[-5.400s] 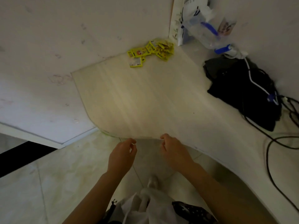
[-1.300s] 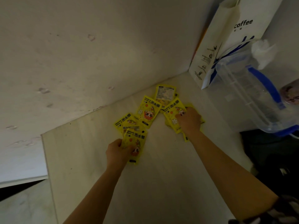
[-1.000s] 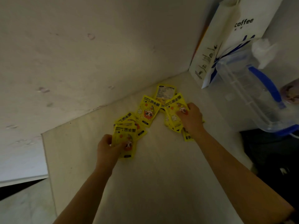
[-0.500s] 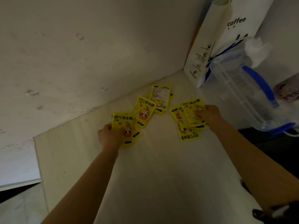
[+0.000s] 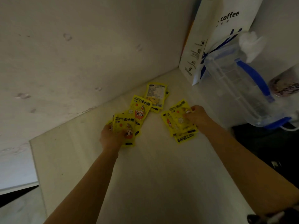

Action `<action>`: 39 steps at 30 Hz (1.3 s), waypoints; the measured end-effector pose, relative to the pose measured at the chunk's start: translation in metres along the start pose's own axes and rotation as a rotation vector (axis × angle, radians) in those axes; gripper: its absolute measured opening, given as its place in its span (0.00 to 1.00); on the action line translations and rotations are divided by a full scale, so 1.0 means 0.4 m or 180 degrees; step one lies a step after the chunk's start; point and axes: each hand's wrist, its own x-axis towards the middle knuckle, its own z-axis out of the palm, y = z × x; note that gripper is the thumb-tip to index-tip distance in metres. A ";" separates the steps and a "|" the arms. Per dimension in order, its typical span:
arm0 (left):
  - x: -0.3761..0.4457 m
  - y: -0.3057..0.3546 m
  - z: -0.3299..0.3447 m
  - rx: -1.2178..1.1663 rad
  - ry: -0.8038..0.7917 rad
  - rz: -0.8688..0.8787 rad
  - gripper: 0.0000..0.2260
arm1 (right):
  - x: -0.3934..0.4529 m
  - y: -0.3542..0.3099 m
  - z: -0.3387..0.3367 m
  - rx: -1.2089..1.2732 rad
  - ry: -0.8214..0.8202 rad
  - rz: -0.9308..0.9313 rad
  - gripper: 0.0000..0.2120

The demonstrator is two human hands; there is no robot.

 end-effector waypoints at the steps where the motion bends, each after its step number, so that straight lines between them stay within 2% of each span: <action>1: -0.008 -0.008 -0.007 0.0020 -0.0006 0.0040 0.16 | -0.014 0.017 0.012 0.0004 0.0015 -0.0001 0.11; 7: -0.091 -0.075 -0.060 -0.0288 -0.0036 0.0222 0.16 | -0.142 0.103 0.074 0.0526 -0.0012 0.0021 0.13; 13: -0.198 -0.124 -0.114 -0.0602 -0.0114 0.0357 0.15 | -0.291 0.184 0.090 0.1287 -0.0035 -0.0013 0.09; 19: -0.294 -0.171 -0.171 -0.0586 -0.0460 0.0567 0.16 | -0.425 0.265 0.075 0.1504 0.0131 -0.0074 0.08; 24: -0.352 -0.224 -0.210 -0.0521 -0.0678 0.0598 0.10 | -0.531 0.332 0.069 0.1514 0.0199 0.0040 0.08; 32: -0.375 -0.291 -0.280 -0.0333 -0.1280 0.0578 0.09 | -0.716 0.418 0.141 0.1884 0.0585 0.0299 0.07; 39: -0.375 -0.350 -0.375 0.0040 -0.1837 0.0671 0.09 | -0.901 0.495 0.260 0.2219 0.1132 0.0626 0.10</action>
